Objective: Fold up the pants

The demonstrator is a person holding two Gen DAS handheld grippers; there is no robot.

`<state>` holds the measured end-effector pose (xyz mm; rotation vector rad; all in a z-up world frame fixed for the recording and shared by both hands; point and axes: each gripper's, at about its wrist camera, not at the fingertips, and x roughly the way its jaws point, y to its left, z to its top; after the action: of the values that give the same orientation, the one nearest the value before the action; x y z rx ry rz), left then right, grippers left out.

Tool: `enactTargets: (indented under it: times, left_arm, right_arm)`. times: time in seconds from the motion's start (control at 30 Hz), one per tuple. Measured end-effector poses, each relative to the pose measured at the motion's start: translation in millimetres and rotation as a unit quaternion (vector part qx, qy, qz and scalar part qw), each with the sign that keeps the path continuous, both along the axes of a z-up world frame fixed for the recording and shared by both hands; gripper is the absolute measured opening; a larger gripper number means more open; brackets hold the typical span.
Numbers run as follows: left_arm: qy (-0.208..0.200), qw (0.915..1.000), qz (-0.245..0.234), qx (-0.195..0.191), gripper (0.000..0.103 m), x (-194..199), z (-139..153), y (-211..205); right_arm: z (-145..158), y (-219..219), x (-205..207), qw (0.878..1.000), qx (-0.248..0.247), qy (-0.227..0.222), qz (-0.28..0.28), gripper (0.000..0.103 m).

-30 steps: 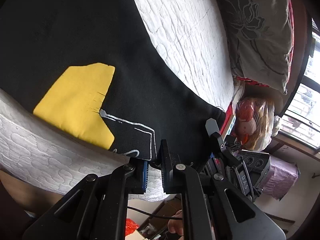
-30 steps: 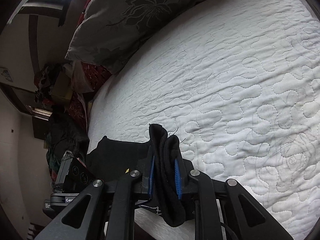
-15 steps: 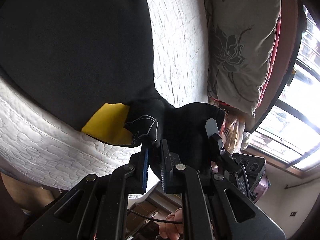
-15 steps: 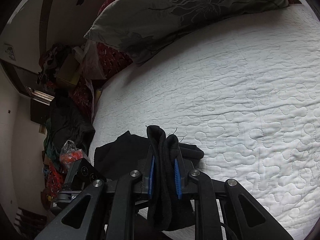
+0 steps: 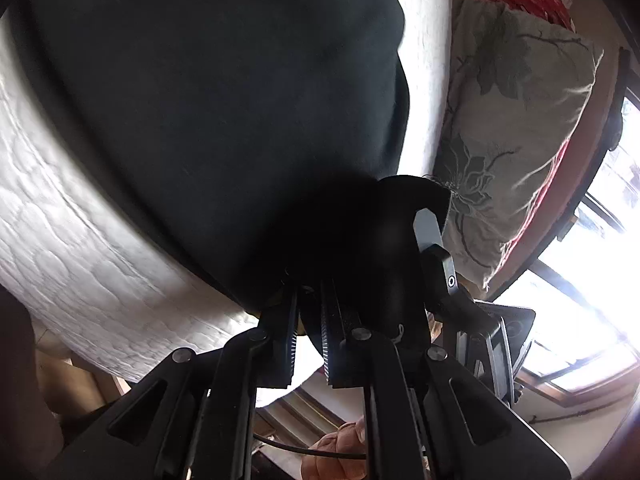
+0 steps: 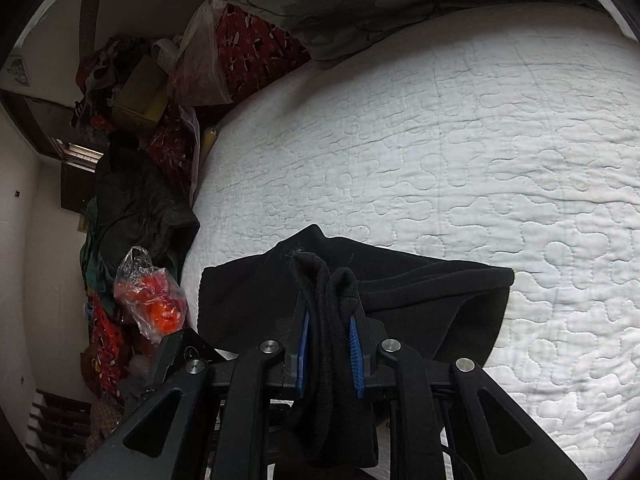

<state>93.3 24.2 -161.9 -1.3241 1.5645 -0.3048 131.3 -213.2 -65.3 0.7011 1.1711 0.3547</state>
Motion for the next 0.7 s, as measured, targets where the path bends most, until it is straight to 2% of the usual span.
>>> enactTargets:
  times: [0.23,0.3,0.37,0.47,0.57,0.63,0.7]
  left_arm:
    - [-0.031,0.9976,0.015,0.060,0.008,-0.7,12.3,39.1]
    - [-0.044,0.9960,0.017,0.076,0.013,-0.7,19.2,44.9]
    - [-0.058,0.9946,0.020,0.083,0.017,-1.4,26.9,47.6]
    - [-0.083,0.9925,0.012,0.089,0.017,2.0,36.3,44.8]
    - [-0.112,0.9884,-0.009,0.102,0.017,2.5,45.6,43.8]
    - [-0.125,0.9864,-0.020,0.104,0.017,0.2,53.6,37.1]
    - [-0.145,0.9820,-0.023,0.119,0.017,-3.5,66.0,34.3]
  right_arm:
    - [-35.0,22.2,6.1,0.999,-0.005,0.033,0.004,0.024]
    - [-31.8,18.9,2.9,1.000,0.006,0.026,-0.003,0.027]
    - [-23.2,13.2,-1.8,1.000,0.021,0.012,-0.007,0.036]
    - [-6.5,1.0,-11.0,0.999,0.042,-0.016,-0.017,0.043]
    - [2.7,-12.7,-26.3,0.997,0.065,-0.032,-0.032,0.046]
    - [0.5,-16.8,-38.6,0.997,0.068,-0.025,-0.038,0.046]
    - [-7.7,-21.3,-51.5,0.995,0.092,-0.015,-0.046,0.046]
